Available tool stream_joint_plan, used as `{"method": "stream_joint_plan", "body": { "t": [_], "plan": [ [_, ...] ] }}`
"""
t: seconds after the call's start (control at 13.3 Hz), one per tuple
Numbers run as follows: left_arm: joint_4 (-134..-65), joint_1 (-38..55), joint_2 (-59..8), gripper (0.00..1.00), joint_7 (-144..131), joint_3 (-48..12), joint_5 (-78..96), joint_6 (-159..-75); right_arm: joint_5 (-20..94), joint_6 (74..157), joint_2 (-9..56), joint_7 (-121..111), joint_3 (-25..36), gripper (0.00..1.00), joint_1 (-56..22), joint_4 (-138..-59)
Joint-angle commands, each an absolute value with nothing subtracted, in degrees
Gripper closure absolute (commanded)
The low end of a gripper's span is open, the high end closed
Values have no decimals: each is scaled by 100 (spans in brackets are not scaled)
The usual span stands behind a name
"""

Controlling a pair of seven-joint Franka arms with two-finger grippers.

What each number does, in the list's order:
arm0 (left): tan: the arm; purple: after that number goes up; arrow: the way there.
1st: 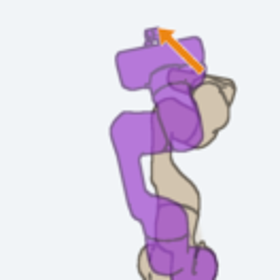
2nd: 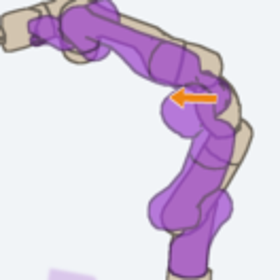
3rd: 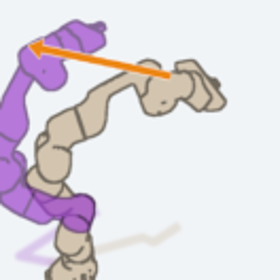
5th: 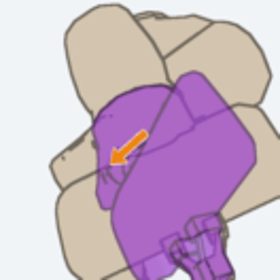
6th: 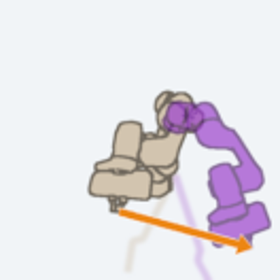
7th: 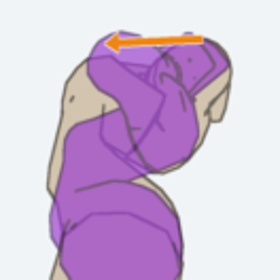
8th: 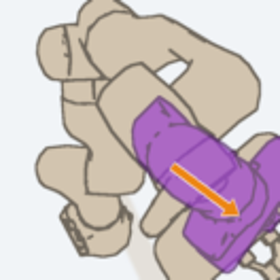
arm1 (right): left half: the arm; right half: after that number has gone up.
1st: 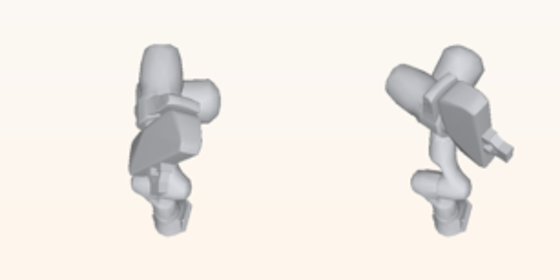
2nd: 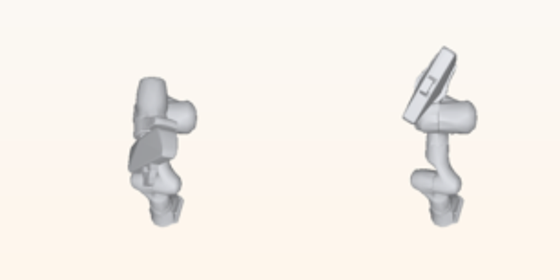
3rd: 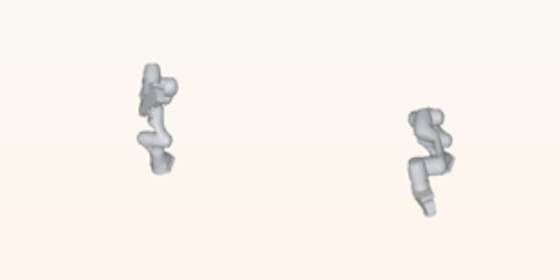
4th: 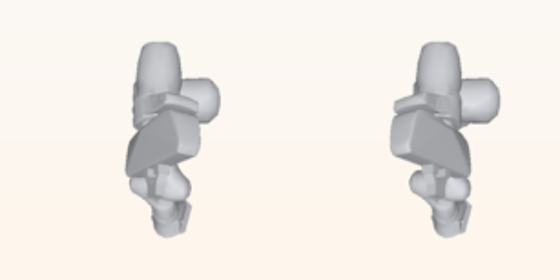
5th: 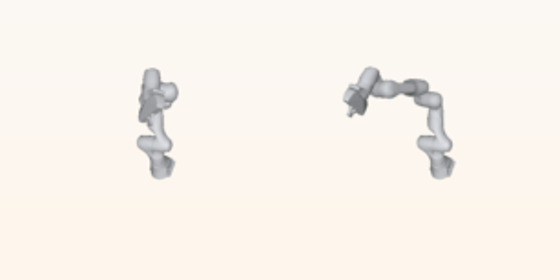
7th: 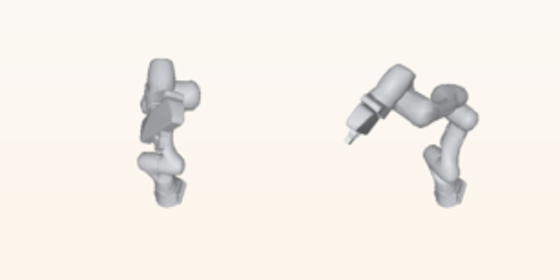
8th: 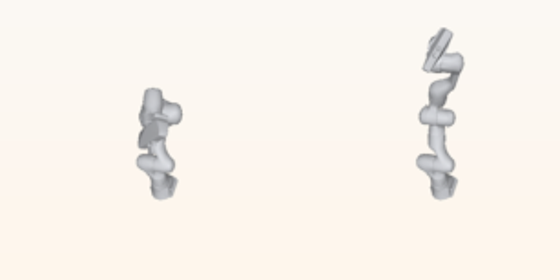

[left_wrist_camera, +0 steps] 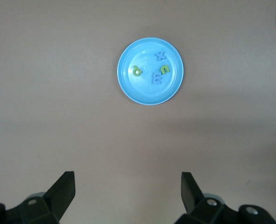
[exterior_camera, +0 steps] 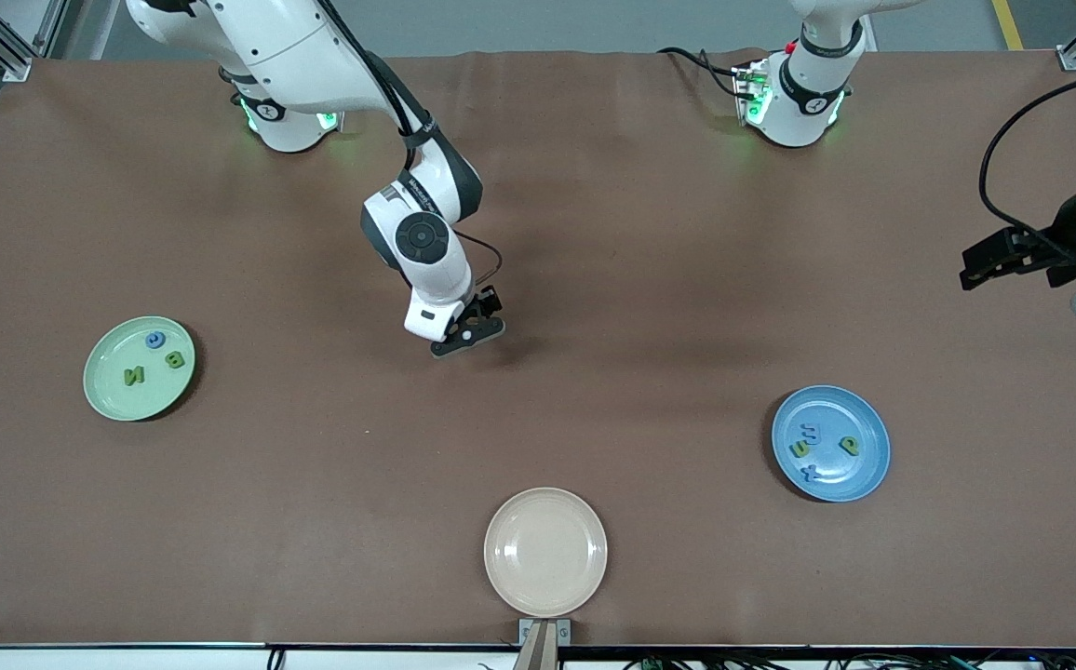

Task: Sort upper and lower case letters into plates

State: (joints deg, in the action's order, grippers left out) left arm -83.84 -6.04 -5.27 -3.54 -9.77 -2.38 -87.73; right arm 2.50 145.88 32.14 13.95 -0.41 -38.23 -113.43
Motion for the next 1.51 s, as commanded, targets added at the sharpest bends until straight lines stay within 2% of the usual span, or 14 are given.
{"method": "stream_joint_plan", "body": {
  "t": [0.0,0.53,0.83,0.98,1.13,1.28,1.43],
  "plan": [
    [-9025,-115,17,0,-246,-449,-44,-8965,281,14713,3296,1353,-35,28,-3814,-11320],
    [-9334,79,422,0,-246,-290,-26,-8956,290,14695,3375,1362,-44,61,-3814,-11250],
    [-9334,668,483,0,-229,377,-26,-8956,299,14686,3366,1362,-44,88,-3814,-11241],
    [-9334,624,492,0,-211,352,9,-8956,290,14494,3201,1319,0,90,-3710,-11232],
    [-9334,537,501,0,-220,317,62,-8947,238,13287,2394,1205,0,90,-3158,-11241],
    [-9334,300,518,0,-229,-25,62,-8903,229,12213,1630,243,9,90,-2438,-11285],
    [-9334,211,536,0,-263,-193,53,-8903,220,11630,1224,-742,9,90,-1560,-11320]
  ]
}}
